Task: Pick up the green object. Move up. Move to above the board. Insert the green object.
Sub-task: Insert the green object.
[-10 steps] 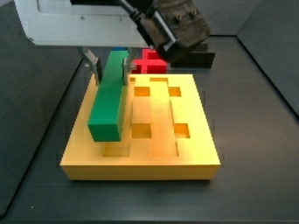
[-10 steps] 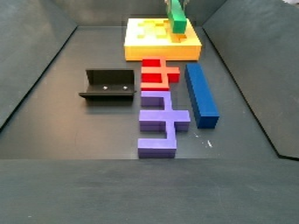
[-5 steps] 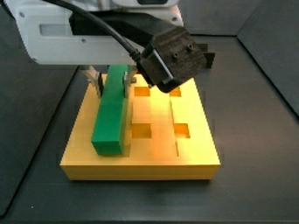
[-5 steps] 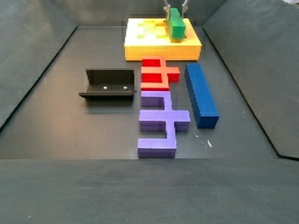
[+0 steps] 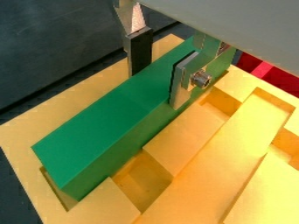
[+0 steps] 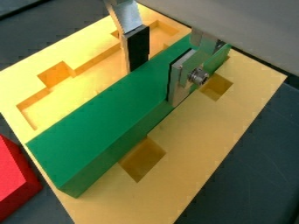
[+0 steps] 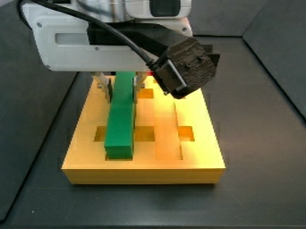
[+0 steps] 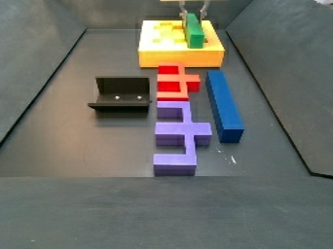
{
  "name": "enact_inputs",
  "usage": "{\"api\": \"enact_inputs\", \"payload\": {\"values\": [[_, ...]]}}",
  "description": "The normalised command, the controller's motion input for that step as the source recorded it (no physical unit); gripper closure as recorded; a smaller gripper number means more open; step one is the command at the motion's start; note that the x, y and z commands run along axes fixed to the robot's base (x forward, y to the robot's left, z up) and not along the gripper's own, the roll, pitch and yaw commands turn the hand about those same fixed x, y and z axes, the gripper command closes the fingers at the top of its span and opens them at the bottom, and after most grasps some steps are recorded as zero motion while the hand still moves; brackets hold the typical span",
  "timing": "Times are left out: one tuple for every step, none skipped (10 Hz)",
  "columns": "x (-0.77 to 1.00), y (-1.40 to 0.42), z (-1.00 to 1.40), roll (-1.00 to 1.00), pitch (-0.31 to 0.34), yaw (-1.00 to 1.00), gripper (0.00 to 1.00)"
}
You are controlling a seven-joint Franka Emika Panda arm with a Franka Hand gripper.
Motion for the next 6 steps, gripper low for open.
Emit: {"api": "enact_inputs", "payload": {"values": [[0.1, -0.1, -0.33, -0.01, 0.0, 0.0, 1.0], [0.0, -0.18, -0.3, -0.05, 0.0, 0.0, 1.0], [0.04, -0.28, -0.21, 0.0, 0.0, -0.03, 1.0], [0.0, -0.17, -0.25, -0.03, 0.0, -0.04, 1.0], [0.01, 0.0, -0.34, -0.08, 0.0, -0.07, 1.0], [0.0, 0.0, 0.0, 0.0, 0.0, 0.0, 1.0]]}}
